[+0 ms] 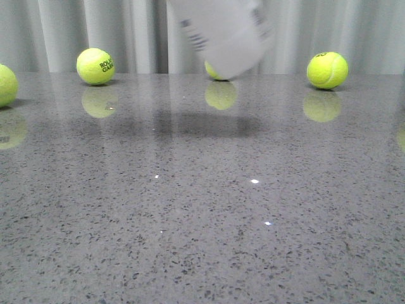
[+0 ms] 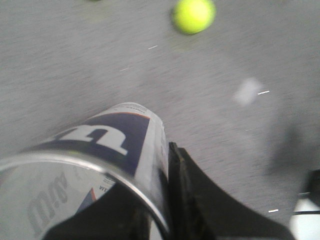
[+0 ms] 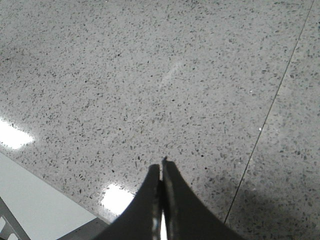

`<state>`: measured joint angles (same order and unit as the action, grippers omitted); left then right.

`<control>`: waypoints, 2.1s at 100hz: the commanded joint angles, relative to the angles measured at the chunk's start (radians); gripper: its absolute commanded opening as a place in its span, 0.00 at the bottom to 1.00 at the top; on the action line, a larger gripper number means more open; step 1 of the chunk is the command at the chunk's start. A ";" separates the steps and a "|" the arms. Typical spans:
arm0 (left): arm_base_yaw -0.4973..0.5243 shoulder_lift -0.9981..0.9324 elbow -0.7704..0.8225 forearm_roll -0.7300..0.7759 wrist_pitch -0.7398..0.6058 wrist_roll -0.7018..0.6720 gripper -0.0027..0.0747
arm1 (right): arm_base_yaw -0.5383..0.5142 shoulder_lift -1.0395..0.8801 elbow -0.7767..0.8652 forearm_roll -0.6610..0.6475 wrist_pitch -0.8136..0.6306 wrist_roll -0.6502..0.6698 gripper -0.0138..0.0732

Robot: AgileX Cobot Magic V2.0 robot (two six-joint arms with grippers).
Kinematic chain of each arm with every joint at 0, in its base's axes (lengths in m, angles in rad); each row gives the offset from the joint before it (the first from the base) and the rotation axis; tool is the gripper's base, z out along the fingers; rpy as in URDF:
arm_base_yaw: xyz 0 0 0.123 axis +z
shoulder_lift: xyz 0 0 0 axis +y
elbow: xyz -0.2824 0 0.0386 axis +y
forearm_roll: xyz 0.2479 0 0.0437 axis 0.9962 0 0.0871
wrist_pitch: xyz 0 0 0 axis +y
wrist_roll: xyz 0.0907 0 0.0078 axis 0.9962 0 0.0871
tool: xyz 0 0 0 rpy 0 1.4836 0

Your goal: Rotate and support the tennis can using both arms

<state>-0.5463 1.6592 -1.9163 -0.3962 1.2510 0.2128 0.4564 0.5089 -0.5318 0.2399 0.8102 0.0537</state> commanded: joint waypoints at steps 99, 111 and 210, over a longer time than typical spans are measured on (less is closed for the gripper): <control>-0.119 0.001 -0.060 0.270 -0.074 -0.058 0.68 | -0.007 0.000 -0.027 0.058 -0.051 -0.002 0.09; -0.119 -0.013 -0.060 0.216 -0.146 -0.037 0.57 | -0.007 0.000 -0.027 0.059 -0.051 -0.002 0.09; -0.142 -0.777 1.148 0.190 -1.156 -0.066 0.01 | -0.007 0.000 -0.027 0.059 -0.051 -0.002 0.09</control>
<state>-0.6809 0.9611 -0.8205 -0.1905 0.2065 0.1562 0.4564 0.5089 -0.5318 0.2794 0.8102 0.0539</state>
